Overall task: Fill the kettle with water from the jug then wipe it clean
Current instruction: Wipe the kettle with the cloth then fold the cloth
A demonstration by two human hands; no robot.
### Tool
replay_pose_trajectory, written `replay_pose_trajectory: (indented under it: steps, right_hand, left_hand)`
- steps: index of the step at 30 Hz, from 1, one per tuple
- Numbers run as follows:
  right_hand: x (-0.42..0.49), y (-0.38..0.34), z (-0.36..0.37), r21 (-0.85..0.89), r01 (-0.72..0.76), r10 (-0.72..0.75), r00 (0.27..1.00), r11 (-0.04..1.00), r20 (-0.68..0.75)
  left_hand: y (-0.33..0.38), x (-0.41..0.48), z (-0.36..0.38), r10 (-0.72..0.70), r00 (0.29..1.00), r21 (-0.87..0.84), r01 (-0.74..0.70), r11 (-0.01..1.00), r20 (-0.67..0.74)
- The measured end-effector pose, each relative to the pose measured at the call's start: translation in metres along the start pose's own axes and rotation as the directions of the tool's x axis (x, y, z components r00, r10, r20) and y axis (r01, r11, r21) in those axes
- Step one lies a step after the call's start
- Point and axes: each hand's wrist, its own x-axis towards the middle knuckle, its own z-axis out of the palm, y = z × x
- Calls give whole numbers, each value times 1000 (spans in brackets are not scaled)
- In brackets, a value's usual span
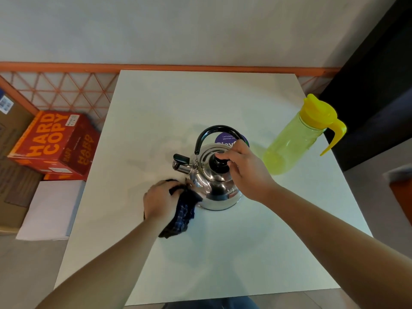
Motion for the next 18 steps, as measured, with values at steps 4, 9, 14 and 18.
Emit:
replay_pose_trajectory:
  steps: [4,9,14,18]
  right_hand:
    - [0,0,3,-1,-8,8,999,1000,-33]
    - [-1,-1,5,-3,-35,35,998,999,-53]
    - [0,-3,5,15,-50,51,996,999,-70]
    - [1,-5,5,23,-67,68,995,998,-77]
  left_hand:
    - [2,45,-16,58,998,-111,-54,992,36]
    - [21,89,-40,138,955,-479,4,878,262]
    - [43,119,-56,214,845,-602,150,784,489]
    - [62,135,-67,245,779,-498,99,862,578]
